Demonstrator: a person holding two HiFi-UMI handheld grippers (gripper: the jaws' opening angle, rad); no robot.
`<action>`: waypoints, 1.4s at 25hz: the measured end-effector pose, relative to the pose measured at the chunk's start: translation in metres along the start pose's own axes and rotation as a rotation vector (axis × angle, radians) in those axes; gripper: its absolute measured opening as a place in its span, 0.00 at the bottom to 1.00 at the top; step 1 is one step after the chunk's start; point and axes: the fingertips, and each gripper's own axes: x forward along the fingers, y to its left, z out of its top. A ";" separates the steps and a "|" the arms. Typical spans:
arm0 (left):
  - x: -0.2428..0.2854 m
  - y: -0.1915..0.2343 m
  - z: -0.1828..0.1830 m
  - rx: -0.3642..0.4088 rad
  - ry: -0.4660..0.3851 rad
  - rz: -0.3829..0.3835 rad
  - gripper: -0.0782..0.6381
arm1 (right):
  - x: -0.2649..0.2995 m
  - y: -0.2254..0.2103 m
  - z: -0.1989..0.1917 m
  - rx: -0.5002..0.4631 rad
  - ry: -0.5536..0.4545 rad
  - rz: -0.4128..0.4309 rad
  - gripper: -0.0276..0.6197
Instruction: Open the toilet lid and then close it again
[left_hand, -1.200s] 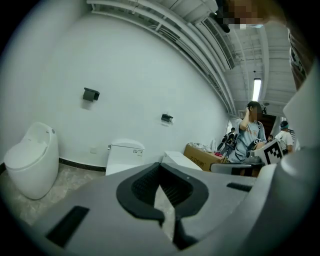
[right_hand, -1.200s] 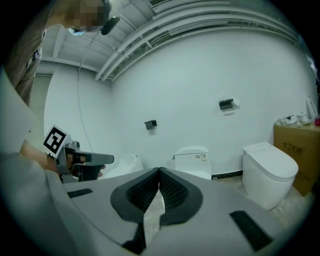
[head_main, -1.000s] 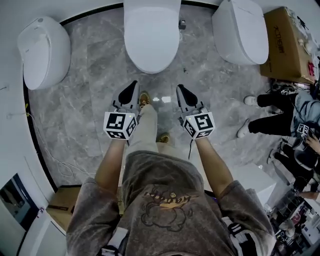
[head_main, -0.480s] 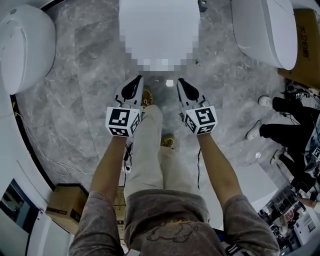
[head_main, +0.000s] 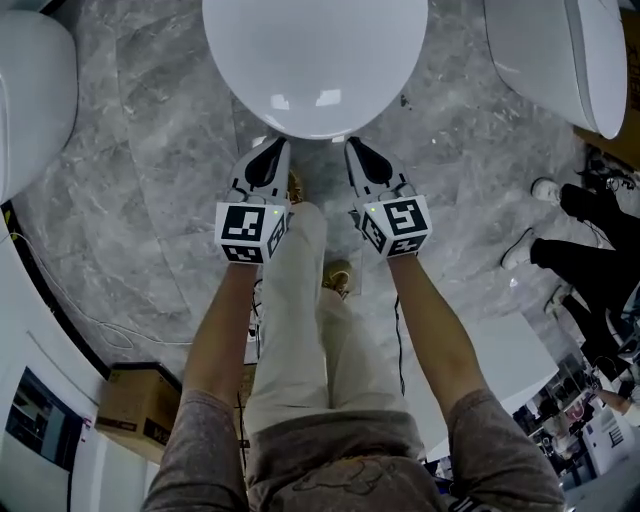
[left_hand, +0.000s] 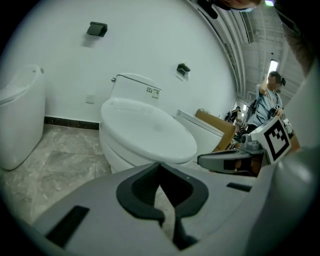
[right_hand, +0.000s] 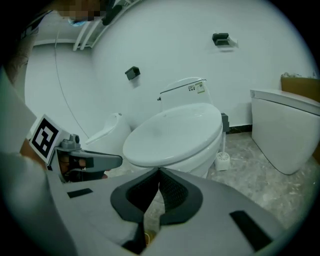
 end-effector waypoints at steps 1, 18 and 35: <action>0.003 0.001 -0.002 -0.001 0.004 -0.002 0.12 | 0.002 -0.001 0.000 0.004 -0.002 -0.001 0.08; -0.008 -0.012 0.034 -0.068 -0.002 -0.019 0.12 | -0.010 0.003 0.034 0.015 -0.018 0.028 0.08; -0.058 -0.047 0.284 -0.057 -0.086 -0.026 0.12 | -0.067 0.011 0.285 0.054 -0.114 -0.024 0.08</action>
